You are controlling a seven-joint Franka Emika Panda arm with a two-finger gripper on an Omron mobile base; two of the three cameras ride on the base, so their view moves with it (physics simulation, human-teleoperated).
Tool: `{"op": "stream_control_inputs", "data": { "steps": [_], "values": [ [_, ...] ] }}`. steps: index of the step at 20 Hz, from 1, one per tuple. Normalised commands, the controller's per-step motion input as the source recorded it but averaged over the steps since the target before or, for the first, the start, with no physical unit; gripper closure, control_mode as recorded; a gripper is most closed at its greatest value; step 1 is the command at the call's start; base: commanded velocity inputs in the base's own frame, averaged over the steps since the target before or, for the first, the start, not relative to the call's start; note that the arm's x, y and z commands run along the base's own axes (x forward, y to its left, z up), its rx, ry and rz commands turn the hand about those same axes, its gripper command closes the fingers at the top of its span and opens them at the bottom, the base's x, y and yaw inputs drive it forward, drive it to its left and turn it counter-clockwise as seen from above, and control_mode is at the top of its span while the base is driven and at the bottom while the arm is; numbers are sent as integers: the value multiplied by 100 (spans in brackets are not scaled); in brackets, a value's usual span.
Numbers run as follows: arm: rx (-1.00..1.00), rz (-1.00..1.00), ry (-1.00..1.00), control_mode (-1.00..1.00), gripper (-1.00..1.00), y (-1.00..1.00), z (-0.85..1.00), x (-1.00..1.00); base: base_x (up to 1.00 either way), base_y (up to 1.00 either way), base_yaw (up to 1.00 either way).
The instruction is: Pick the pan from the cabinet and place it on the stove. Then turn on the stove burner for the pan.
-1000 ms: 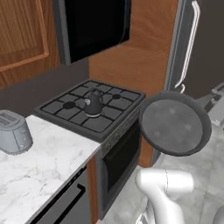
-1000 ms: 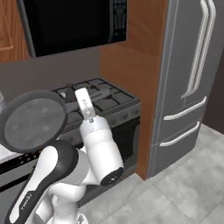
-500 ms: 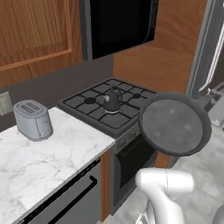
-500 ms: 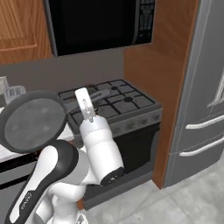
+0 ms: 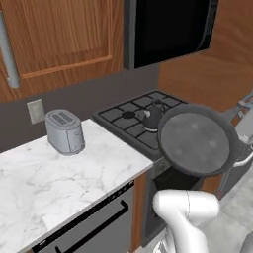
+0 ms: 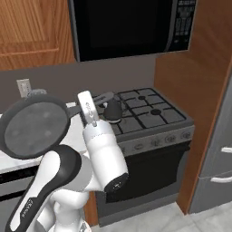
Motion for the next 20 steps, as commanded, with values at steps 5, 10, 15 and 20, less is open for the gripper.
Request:
{"op": "stream_control_inputs", "data": {
  "steps": [5, 10, 15, 20],
  "values": [
    [0, 0, 0, 100, 100, 0, 0, 0, 37, -9, 28],
    [0, 0, 0, 100, 100, 0, 0, 0, 13, -21, 21],
    [0, 0, 0, 100, 100, 0, 0, 0, 18, -17, 18],
    [0, 0, 0, 100, 100, 0, 0, 0, 28, -15, 19]
  ]
}}
